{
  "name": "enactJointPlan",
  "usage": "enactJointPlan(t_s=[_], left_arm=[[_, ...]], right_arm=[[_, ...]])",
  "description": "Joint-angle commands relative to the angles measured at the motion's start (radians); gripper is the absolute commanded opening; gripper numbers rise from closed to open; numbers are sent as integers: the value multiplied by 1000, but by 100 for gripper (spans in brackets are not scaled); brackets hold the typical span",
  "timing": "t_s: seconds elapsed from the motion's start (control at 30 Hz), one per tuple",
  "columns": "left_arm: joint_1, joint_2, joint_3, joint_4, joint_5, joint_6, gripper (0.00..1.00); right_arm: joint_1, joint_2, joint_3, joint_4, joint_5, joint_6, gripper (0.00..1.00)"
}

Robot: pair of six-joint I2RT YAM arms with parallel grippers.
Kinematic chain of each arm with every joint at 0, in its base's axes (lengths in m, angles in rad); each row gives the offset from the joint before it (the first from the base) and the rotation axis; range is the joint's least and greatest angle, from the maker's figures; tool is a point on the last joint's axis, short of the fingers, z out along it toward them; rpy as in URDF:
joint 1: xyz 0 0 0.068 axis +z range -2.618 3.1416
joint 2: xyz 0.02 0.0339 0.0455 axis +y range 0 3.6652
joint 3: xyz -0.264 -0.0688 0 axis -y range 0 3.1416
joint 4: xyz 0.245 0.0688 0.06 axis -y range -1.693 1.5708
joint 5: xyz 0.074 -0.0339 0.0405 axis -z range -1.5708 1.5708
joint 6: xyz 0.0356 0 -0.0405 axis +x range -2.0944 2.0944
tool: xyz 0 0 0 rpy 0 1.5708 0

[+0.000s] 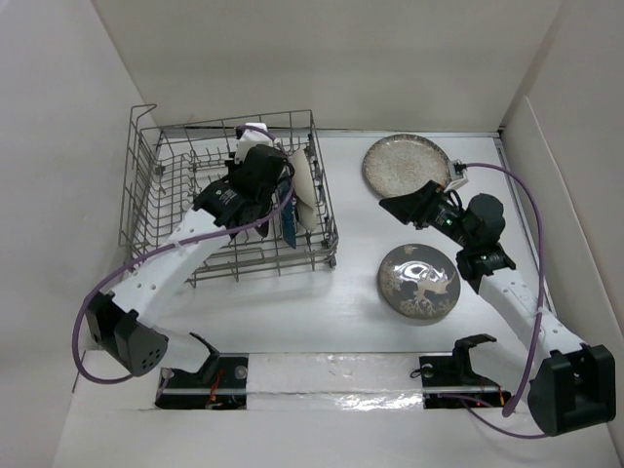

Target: Load the plates into the dish rack

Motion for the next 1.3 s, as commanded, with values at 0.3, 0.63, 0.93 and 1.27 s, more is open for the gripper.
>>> enactJointPlan(t_s=[0.3,0.63,0.93,1.27], left_arm=[[0,41,-67,183,35,-30,0],[0,87,-120,219,135,-18,0],[0,124,-117,230,214,18,11],[0,81,-123,262,289,47,28]], right_arm=[[-3,-12,12,15,24,-24,69],[-13,-20,-51,-51,145,-56,68],[-62,-15,-117,-105,234,-78,84],[-92,-53,-198,-249,335,-104,86]])
